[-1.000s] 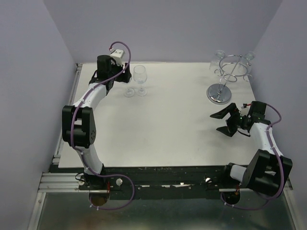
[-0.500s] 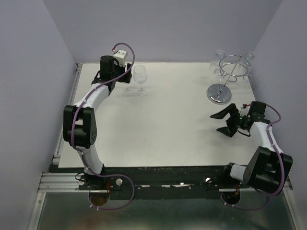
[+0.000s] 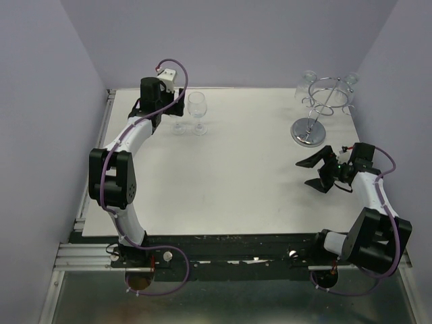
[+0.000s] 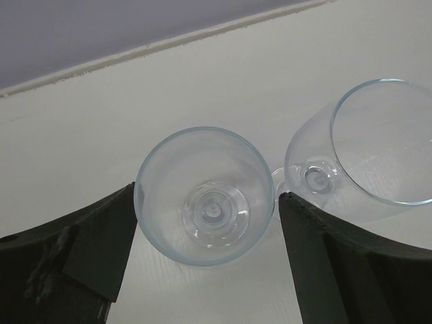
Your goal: Take the wine glass off the wine glass rack
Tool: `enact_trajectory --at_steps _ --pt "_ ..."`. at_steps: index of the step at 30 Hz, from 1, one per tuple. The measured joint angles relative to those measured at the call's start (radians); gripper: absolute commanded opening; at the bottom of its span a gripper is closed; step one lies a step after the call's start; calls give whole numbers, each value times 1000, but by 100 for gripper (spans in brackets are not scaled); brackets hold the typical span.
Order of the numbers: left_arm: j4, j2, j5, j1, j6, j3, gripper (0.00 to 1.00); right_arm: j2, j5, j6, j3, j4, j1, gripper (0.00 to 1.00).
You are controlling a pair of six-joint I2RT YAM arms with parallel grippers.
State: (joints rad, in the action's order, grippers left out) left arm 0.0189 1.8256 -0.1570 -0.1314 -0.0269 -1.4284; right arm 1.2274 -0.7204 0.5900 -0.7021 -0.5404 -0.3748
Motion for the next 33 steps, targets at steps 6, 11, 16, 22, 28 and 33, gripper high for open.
enact_trajectory --at_steps 6,11,16,22,28,33 --pt "19 0 23 0 5 -19 99 -13 -6 -4 0 -2 0 100" --pt "59 -45 38 0 18 -45 99 -13 -9 -13 -2 -8 0 100" --pt "90 -201 49 0 34 -49 99 -25 -6 -61 -37 -16 0 100" --pt "112 -389 46 -12 38 -63 99 -62 56 -264 -204 -49 0 100" --pt "179 -484 -21 -131 -29 -38 99 -127 188 -492 -445 -72 -5 100" --pt "256 -574 -136 -299 -184 53 99 -98 267 -555 -674 -121 -5 94"
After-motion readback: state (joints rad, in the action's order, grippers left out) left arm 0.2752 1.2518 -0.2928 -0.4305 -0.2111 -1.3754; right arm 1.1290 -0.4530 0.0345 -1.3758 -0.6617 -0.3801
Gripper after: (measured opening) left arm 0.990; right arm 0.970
